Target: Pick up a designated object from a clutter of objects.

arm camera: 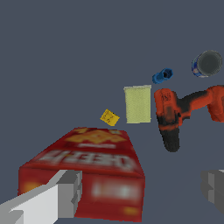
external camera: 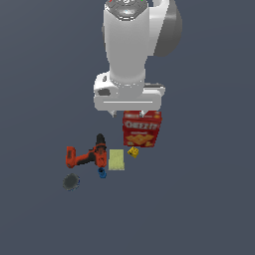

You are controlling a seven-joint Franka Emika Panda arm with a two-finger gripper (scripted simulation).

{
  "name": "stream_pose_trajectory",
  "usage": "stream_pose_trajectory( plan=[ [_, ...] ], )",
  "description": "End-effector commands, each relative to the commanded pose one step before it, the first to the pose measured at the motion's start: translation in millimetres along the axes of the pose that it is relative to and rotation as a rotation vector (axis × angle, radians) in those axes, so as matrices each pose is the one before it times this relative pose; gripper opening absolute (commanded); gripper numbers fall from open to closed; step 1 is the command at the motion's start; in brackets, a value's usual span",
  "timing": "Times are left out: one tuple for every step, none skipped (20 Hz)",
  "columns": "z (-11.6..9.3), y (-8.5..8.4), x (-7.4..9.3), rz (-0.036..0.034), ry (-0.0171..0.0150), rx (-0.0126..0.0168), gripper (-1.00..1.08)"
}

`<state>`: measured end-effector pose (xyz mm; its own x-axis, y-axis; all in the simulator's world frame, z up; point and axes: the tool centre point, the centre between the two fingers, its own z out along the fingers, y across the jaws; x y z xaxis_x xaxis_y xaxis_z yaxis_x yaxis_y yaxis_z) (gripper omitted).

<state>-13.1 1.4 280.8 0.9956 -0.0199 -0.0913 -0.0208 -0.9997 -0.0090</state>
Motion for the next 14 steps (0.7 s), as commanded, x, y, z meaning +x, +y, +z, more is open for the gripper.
stream_pose_trajectory(
  plan=[
    [0.0, 0.01, 0.0, 0.0, 0.0, 0.0, 1.0],
    [-0.04, 0.32, 0.08, 0.00045, 0.00023, -0.00047, 1.0],
    [-0.11, 1.0, 0.24, 0.0014, 0.00068, -0.00137, 1.0],
    [-0.14, 1.61, 0.41, 0.00213, 0.00103, -0.0021, 1.0],
    [-0.23, 2.24, 0.53, 0.00307, 0.00148, -0.00306, 1.0],
    [-0.31, 2.84, 0.62, 0.00388, 0.00186, -0.00392, 1.0],
    [-0.38, 3.23, 0.62, 0.00445, 0.00212, -0.00459, 1.0],
    [-0.38, 2.7, 0.39, 0.00379, 0.00179, -0.00403, 1.0],
    [-0.34, 1.99, 0.16, 0.00283, 0.00133, -0.00313, 1.0],
    [-0.3, 1.3, -0.05, 0.00192, 0.00089, -0.00225, 1.0],
    [-0.26, 0.64, -0.21, 0.00106, 0.00048, -0.00141, 1.0],
    [-0.12, 0.08, -0.24, 0.0, 0.0, 0.0, 1.0],
    [-0.07, -0.26, -0.13, 0.0, 0.0, 0.0, 1.0],
    [0.31, -0.31, 0.4, -0.00074, -0.00034, 0.00088, 1.0]
  ],
)
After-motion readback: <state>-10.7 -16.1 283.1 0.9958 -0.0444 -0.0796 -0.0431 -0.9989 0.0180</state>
